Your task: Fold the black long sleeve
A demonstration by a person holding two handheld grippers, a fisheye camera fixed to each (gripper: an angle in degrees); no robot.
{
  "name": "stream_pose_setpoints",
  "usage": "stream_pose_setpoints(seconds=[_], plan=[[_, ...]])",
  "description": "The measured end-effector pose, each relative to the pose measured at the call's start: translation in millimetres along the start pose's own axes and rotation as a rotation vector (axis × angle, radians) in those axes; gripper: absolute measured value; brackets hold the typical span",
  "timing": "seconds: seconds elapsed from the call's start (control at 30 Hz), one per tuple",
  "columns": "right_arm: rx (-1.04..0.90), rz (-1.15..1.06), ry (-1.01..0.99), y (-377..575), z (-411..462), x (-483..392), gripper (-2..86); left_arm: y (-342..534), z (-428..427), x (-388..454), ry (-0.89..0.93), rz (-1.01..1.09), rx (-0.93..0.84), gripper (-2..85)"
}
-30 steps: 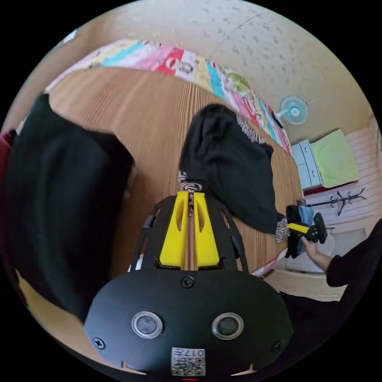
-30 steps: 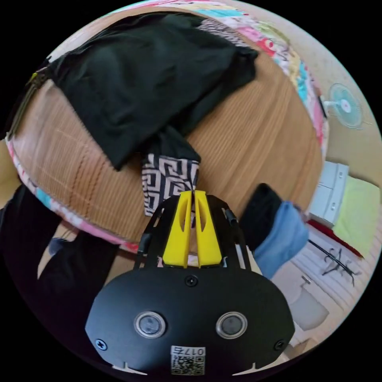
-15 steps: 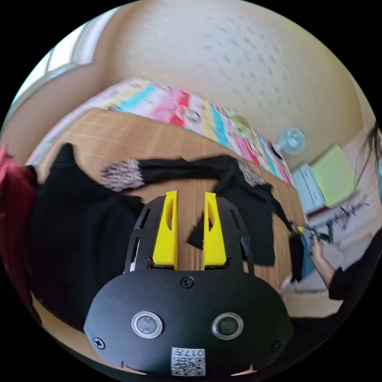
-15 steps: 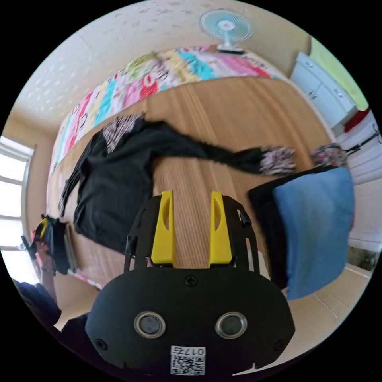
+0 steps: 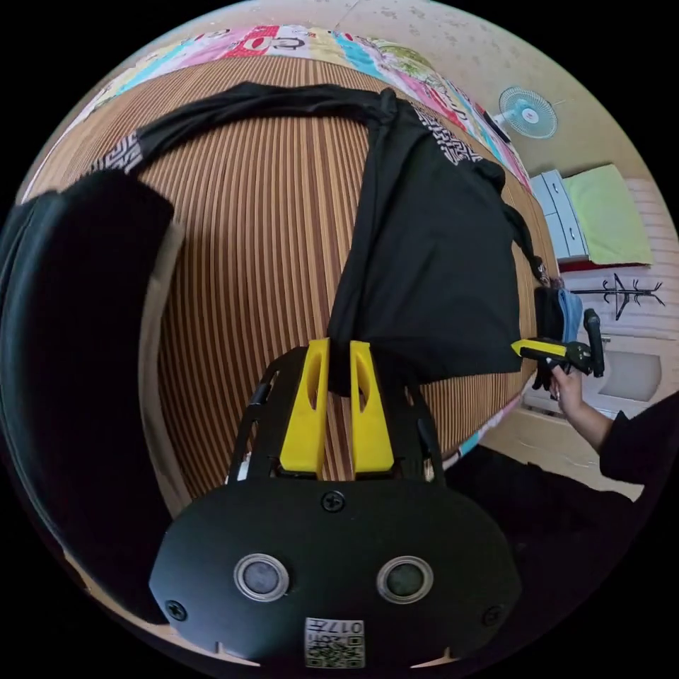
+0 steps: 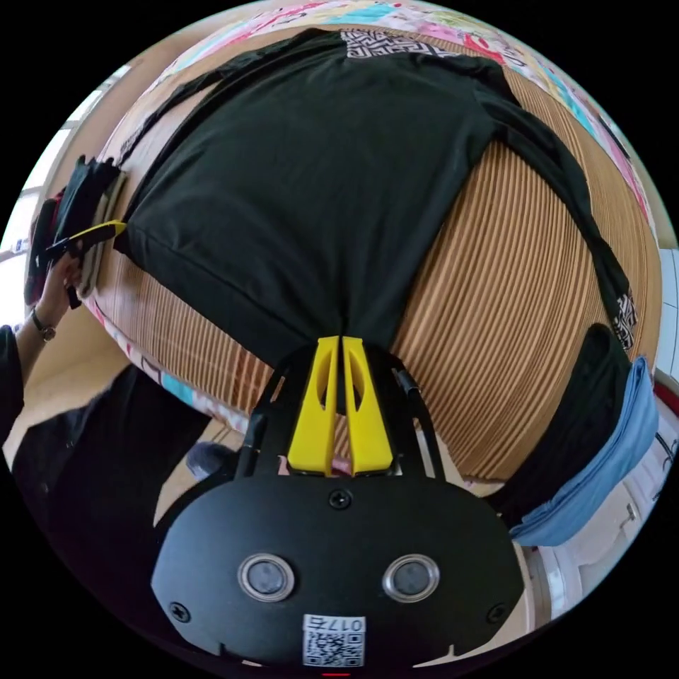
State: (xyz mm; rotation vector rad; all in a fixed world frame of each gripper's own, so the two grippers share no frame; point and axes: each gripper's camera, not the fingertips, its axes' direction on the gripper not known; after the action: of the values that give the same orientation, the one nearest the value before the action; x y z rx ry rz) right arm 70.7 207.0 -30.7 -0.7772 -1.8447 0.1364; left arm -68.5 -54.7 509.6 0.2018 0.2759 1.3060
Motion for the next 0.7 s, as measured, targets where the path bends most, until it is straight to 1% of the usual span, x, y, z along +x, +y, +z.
stream_pose_setpoints(seconds=[0.13,0.2,0.27,0.33,0.4,0.43,0.47,0.5,0.53,0.6,0.63,0.67,0.7], plan=[[-0.125,-0.027,0.040,63,19,6,1.2,54,15,23,0.051,-0.014,-0.087,5.3],[-0.164,-0.034,0.025,81,25,5,1.1,80,21,38,0.062,-0.049,-0.120,5.7],[-0.169,-0.016,-0.006,90,23,6,1.1,84,19,44,0.076,-0.094,-0.124,6.2],[-0.123,0.025,-0.077,91,8,14,1.0,73,2,44,0.103,-0.147,-0.051,6.5],[-0.062,0.078,-0.133,90,-4,25,0.8,39,-42,39,0.160,-0.168,0.143,6.9],[-0.030,0.113,-0.187,87,-10,33,0.8,26,-55,38,0.160,-0.163,0.187,7.1],[-0.019,0.126,-0.217,85,-11,37,0.7,-1,-84,35,0.117,-0.137,0.267,7.3],[-0.005,0.141,-0.274,81,-14,43,0.7,-31,-114,33,0.028,-0.093,0.337,7.5],[0.011,0.145,-0.321,78,-17,46,0.7,-46,-131,31,-0.030,-0.070,0.373,7.5],[0.041,0.135,-0.349,76,-22,45,0.6,-106,-186,11,-0.272,-0.067,0.475,7.7],[0.050,0.130,-0.343,76,-25,43,0.5,-121,-194,2,-0.317,-0.080,0.470,7.7],[0.051,0.127,-0.337,75,-25,42,0.5,-154,-206,-23,-0.374,-0.121,0.425,8.1],[0.049,0.114,-0.326,75,-25,39,0.5,-184,-210,-51,-0.386,-0.161,0.361,8.7]])
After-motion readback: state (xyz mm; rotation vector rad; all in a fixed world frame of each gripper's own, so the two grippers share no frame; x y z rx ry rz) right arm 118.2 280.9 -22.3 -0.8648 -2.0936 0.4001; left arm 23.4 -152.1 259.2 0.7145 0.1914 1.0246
